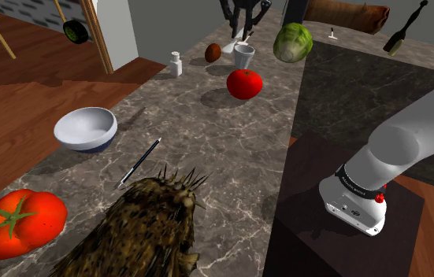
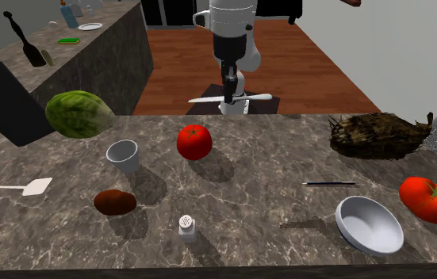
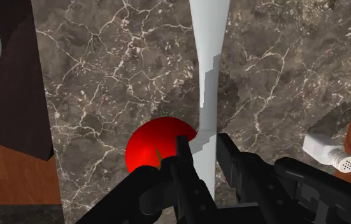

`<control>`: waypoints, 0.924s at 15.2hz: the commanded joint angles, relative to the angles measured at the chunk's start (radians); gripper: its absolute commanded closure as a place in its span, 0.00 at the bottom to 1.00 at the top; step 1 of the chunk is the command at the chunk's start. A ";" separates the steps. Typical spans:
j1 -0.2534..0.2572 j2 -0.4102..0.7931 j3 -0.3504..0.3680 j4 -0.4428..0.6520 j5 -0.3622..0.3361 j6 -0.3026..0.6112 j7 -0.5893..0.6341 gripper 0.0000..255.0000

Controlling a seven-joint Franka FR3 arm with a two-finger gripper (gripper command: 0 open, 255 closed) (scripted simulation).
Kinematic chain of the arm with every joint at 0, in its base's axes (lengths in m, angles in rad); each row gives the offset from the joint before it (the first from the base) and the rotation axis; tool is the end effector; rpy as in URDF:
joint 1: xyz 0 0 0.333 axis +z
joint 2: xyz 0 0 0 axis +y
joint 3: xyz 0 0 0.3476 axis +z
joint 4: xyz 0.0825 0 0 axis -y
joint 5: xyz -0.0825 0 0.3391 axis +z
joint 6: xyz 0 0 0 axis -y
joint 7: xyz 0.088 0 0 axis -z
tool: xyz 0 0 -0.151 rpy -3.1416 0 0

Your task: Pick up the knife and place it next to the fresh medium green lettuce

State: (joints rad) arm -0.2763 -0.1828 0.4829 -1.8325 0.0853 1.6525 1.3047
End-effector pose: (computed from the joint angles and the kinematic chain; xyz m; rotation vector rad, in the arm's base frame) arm 0.4405 0.1234 0.5838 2.6573 -1.6539 -0.0203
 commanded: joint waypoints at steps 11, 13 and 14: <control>-0.108 -0.104 -0.206 -0.124 -0.012 0.010 -0.319 1.00; -0.126 -0.105 -0.238 -0.127 -0.021 0.011 -0.367 1.00; -0.136 -0.104 -0.254 -0.127 -0.026 0.011 -0.391 1.00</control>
State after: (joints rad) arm -0.4030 -0.2892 0.2442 -1.9701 0.0644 1.6725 0.9376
